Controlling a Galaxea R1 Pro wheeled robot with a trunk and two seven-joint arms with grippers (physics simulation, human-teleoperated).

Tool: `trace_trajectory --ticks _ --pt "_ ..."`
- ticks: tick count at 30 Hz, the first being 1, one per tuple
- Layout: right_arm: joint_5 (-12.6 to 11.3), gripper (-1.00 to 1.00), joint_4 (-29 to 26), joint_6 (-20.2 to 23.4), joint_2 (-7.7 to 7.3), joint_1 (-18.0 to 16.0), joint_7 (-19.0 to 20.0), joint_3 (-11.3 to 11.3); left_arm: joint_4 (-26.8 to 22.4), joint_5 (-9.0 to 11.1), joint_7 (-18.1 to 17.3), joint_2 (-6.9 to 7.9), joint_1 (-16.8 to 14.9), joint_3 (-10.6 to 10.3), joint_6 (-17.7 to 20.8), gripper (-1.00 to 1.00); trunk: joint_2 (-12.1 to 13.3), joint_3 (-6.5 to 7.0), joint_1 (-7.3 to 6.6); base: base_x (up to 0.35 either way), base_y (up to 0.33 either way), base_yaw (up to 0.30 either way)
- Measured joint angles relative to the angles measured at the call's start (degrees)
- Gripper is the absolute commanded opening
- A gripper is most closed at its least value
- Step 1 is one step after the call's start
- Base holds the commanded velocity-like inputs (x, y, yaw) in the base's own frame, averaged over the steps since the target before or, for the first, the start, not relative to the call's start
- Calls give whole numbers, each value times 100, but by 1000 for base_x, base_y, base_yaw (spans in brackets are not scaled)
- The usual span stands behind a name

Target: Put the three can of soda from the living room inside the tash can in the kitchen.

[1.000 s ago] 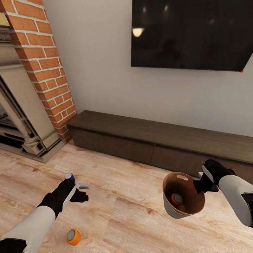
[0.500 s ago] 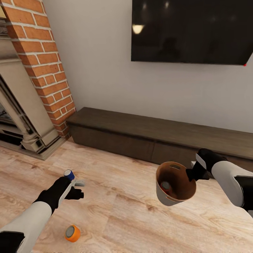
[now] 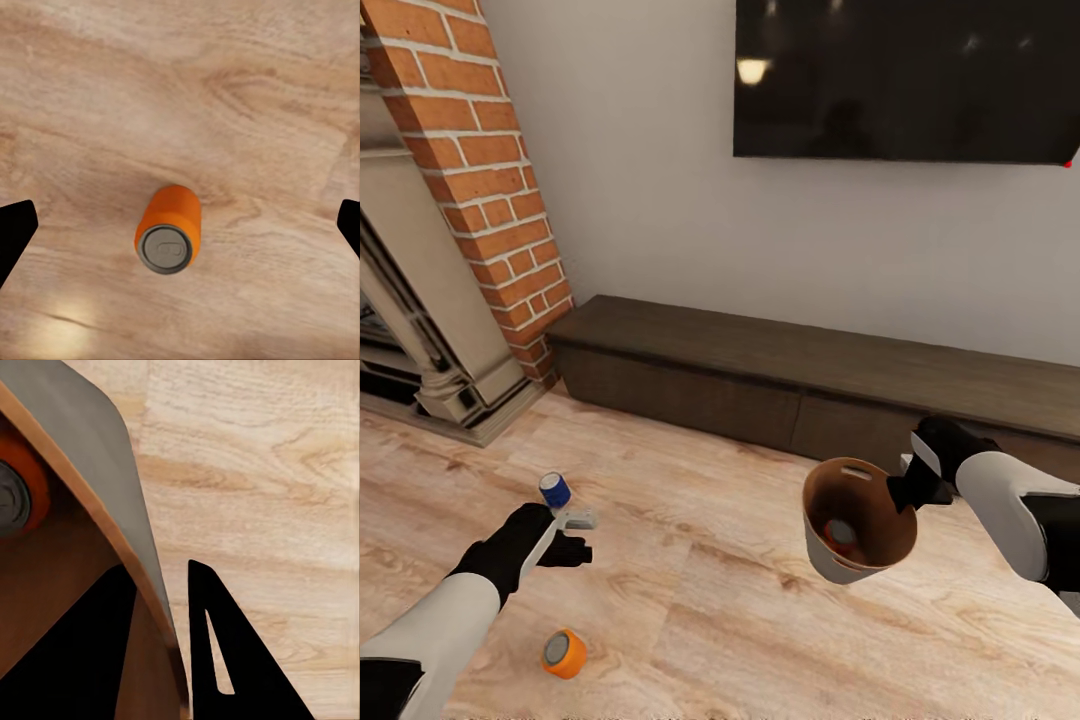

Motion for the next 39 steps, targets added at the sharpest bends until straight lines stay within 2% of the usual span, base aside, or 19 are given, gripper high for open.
trace_trajectory --ticks 2,3,7,13,18,21,26,39 --pt "-55 -100 56 3 54 -73 2 -35 -1 -2 0 13 0 1 0 100 -80 -46 44 0 0 0" --pt "-33 -100 113 1 149 -165 -8 5 5 -15 0 84 -2 2 2 100 -120 -69 66 0 0 0" --pt "-274 -100 138 11 252 -321 -248 -309 10 -14 8 198 -1 2 5 100 -281 -164 154 0 0 0" --pt "43 -100 247 6 289 -439 -463 28 13 -20 16 247 0 2 2 100 -521 -312 286 0 0 0" --pt "-207 -100 341 11 304 -563 -477 -220 18 -21 15 250 0 3 0 100 -722 -437 395 0 0 0" --pt "-142 -100 520 10 411 -765 -532 -145 19 -23 10 250 0 10 -5 100 -842 -513 461 0 0 0" --pt "-148 -100 578 11 507 -850 -746 -159 18 -13 -2 240 5 18 -8 100 -1042 -639 571 0 0 0" --pt "-154 -100 587 11 526 -871 -792 -167 18 -61 -43 182 9 -57 9 100 -1061 -1018 606 0 0 0"
